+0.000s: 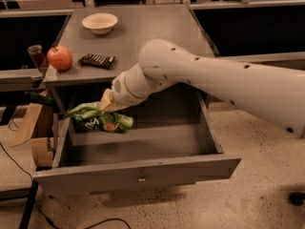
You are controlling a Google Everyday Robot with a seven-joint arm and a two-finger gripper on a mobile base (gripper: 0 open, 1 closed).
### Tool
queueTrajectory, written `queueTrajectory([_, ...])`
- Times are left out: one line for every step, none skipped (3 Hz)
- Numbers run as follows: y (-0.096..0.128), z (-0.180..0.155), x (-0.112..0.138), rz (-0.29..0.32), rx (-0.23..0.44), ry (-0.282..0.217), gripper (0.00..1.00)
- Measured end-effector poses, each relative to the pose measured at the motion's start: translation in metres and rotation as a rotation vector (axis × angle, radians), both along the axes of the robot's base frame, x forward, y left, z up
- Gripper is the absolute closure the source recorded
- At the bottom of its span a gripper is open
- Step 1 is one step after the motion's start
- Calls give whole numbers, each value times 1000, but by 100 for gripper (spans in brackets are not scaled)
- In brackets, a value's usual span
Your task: Place green rice chip bag into top drawer
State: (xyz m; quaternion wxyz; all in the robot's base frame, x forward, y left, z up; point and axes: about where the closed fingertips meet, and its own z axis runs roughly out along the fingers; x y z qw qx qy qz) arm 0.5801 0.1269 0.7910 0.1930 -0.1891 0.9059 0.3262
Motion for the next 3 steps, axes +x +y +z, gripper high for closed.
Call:
queueTrajectory([5, -27, 13, -57, -39, 75, 100])
queueTrajectory([7, -46, 21, -98, -68, 132, 84])
queueTrajectory([8, -56, 24, -122, -86, 169, 62])
